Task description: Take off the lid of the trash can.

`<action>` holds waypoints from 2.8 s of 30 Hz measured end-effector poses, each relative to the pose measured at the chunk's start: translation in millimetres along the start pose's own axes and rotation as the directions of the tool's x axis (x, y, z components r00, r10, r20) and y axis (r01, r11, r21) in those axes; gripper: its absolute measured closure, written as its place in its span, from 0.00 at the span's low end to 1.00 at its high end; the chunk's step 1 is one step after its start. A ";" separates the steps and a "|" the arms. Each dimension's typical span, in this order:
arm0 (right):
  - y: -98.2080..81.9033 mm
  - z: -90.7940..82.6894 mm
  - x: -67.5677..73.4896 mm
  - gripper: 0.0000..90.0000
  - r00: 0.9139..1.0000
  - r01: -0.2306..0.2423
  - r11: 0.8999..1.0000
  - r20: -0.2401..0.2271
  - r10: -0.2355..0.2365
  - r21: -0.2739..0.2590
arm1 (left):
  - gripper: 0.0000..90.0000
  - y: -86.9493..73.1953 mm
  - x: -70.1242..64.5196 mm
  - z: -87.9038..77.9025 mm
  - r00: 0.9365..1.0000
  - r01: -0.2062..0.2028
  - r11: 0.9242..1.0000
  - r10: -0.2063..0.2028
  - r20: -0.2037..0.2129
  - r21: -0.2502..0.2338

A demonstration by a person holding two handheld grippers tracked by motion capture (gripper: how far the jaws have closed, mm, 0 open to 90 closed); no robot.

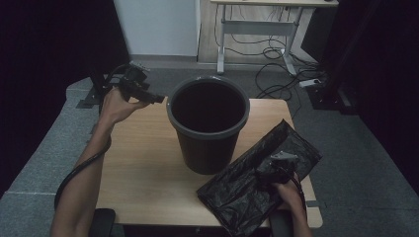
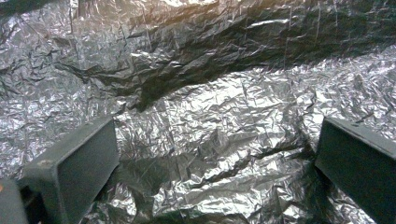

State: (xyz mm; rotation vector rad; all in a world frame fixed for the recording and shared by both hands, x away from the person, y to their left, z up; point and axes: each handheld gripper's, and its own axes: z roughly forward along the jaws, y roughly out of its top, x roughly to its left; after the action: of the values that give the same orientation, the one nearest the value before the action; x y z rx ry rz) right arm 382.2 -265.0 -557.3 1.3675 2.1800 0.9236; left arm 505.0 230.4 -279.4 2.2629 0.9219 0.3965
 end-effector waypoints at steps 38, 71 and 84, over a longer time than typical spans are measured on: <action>0.1 0.0 0.1 0.00 1.000 0.003 1.000 -0.004 -0.003 0.000 | 0.75 61.7 -23.7 52.0 0.993 -0.087 0.994 0.081 0.085 0.063; 0.1 0.0 0.1 0.00 1.000 0.003 1.000 -0.004 -0.003 0.000 | 0.86 85.7 -25.3 22.5 0.989 0.078 0.995 -0.085 0.124 0.061; 0.1 0.0 0.1 0.00 1.000 0.004 1.000 -0.004 -0.004 0.001 | 0.87 92.0 -27.5 11.3 0.981 0.096 0.995 -0.101 0.163 0.039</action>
State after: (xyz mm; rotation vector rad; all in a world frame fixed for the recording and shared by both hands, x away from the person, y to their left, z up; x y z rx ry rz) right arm 382.2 -264.9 -557.3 1.3621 2.1851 0.9246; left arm 538.0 156.3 -226.9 2.2290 0.9544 0.1497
